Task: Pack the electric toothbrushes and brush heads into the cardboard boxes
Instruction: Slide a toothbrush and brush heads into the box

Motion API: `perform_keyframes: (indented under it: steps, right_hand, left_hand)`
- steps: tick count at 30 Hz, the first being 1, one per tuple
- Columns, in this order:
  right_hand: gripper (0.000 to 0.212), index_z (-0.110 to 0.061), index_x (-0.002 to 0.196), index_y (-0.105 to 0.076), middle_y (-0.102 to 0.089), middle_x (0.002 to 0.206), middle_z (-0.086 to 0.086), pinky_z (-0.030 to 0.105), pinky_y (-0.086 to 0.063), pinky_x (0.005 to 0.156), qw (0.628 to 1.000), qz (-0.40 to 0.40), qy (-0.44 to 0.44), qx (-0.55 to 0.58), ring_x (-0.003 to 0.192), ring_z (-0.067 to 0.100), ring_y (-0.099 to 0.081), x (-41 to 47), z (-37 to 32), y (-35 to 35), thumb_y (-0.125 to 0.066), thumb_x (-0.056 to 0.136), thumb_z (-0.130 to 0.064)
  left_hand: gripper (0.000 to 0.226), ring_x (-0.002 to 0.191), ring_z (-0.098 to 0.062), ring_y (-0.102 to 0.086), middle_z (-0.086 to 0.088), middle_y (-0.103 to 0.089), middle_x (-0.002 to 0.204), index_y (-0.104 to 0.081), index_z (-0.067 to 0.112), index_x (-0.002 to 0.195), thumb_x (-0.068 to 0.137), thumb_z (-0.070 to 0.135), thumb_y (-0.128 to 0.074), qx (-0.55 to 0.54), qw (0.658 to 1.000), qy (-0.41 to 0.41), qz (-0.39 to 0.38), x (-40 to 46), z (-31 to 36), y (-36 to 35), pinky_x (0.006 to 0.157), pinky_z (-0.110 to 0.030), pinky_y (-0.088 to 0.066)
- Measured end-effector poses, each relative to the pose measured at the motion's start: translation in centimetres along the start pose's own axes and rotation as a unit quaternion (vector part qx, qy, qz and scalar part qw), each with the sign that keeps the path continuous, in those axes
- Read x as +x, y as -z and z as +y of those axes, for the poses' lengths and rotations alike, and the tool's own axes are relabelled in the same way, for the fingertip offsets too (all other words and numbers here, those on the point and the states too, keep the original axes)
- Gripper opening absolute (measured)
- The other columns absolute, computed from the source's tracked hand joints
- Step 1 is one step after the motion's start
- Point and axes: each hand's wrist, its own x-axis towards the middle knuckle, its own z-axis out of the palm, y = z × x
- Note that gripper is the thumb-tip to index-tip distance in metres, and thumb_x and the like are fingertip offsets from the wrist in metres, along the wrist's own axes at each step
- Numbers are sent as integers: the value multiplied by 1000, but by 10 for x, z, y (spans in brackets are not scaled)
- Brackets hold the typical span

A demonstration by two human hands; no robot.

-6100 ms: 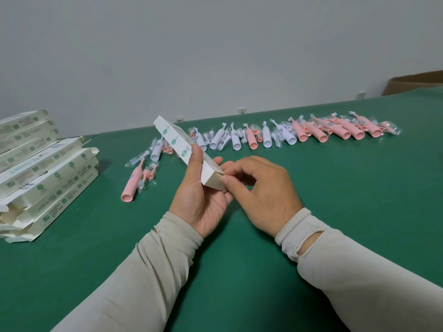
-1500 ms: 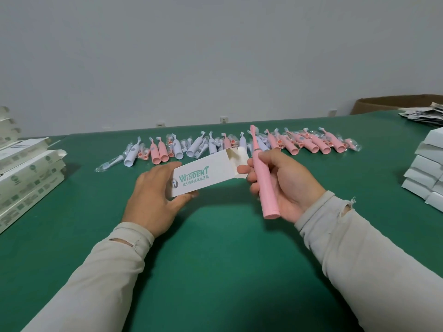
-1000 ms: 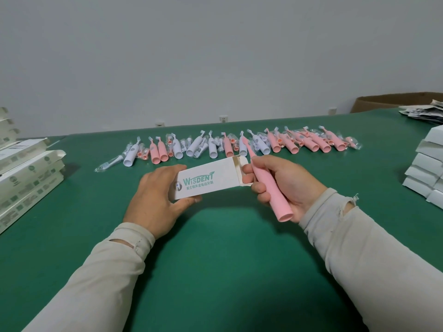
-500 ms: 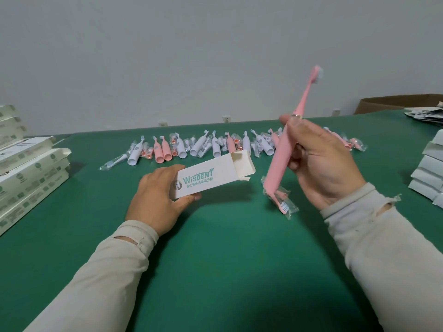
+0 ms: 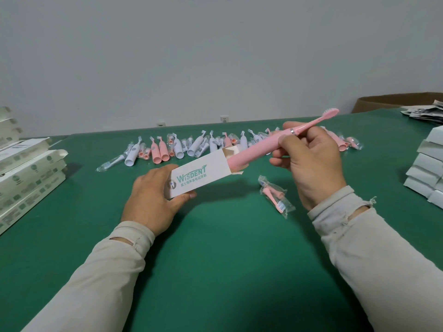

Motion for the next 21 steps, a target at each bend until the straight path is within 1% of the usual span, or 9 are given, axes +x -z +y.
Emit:
perform_keyframes:
  steps: [4, 6, 10, 11, 13, 14, 16, 18, 21]
  right_hand:
    - [22, -12, 101, -61, -77, 93, 7, 23, -53, 57, 1000, -14, -21, 11, 59, 11, -59, 3, 1, 4, -53, 90, 6]
    - [23, -10, 102, -61, -77, 96, 8, 23, -53, 57, 998, -26, -51, 22, 60, 11, -57, 6, 4, 6, -51, 89, 6]
    - [26, -6, 102, -65, -77, 100, 10, 24, -55, 61, 984, -105, -136, 54, 65, 12, -61, 4, 15, 5, -48, 88, 8]
    - [28, -7, 101, -68, -77, 101, 9, 24, -56, 62, 976, -145, -158, 35, 70, 11, -65, 2, 20, 3, -50, 88, 9]
    - [29, -13, 102, -72, -75, 106, 5, 25, -56, 66, 956, -222, -177, -79, 82, 11, -66, -4, 32, -2, -57, 87, 7]
    - [29, -15, 102, -71, -73, 107, 5, 27, -55, 66, 949, -226, -174, -132, 84, 13, -65, -5, 37, -4, -60, 85, 5]
    - [29, -17, 103, -66, -68, 101, 10, 27, -54, 62, 961, -152, -172, -152, 77, 15, -65, -3, 41, -6, -60, 84, 4]
    - [26, -17, 100, -63, -66, 96, 9, 25, -54, 60, 978, -76, -163, -109, 68, 13, -67, 3, 39, -3, -58, 86, 4]
    - [16, -14, 95, -68, -69, 85, 4, 27, -57, 66, 985, -71, -100, -118, 68, 12, -70, 8, 36, 5, -62, 90, 0]
  left_hand:
    - [58, 106, -17, -39, 11, -58, 116, -53, 38, 128, 76, 57, -72, 0, 1000, 5, -1, -1, 1, 1, 91, -34, -34]
    - [58, 107, -17, -39, 13, -56, 114, -53, 37, 128, 76, 56, -73, 2, 1000, 5, -1, -2, 1, 1, 90, -34, -34]
    - [61, 108, -18, -41, 14, -54, 113, -53, 36, 128, 74, 59, -70, -8, 1000, 2, -8, -2, 4, 1, 91, -34, -34]
    - [62, 110, -19, -42, 13, -57, 115, -54, 36, 128, 73, 59, -70, -11, 1000, -1, -10, -2, 5, 1, 92, -34, -34]
    - [61, 112, -22, -44, 9, -59, 119, -54, 36, 128, 73, 59, -70, -9, 1000, -3, -11, -3, 5, 1, 92, -34, -35]
    - [60, 112, -23, -44, 9, -59, 119, -54, 36, 127, 74, 59, -70, -4, 1000, -2, -11, -3, 5, 1, 92, -35, -36]
    - [59, 114, -24, -45, 8, -59, 121, -54, 37, 127, 75, 58, -71, 10, 1000, 9, -12, -2, 3, 2, 94, -38, -37]
    - [59, 114, -25, -45, 8, -59, 121, -53, 36, 128, 76, 59, -71, 19, 1000, 15, -13, -1, 1, 2, 96, -39, -37]
    - [59, 115, -25, -45, 8, -59, 120, -53, 37, 128, 76, 58, -72, 21, 999, 21, -12, 0, 1, 3, 95, -38, -37]
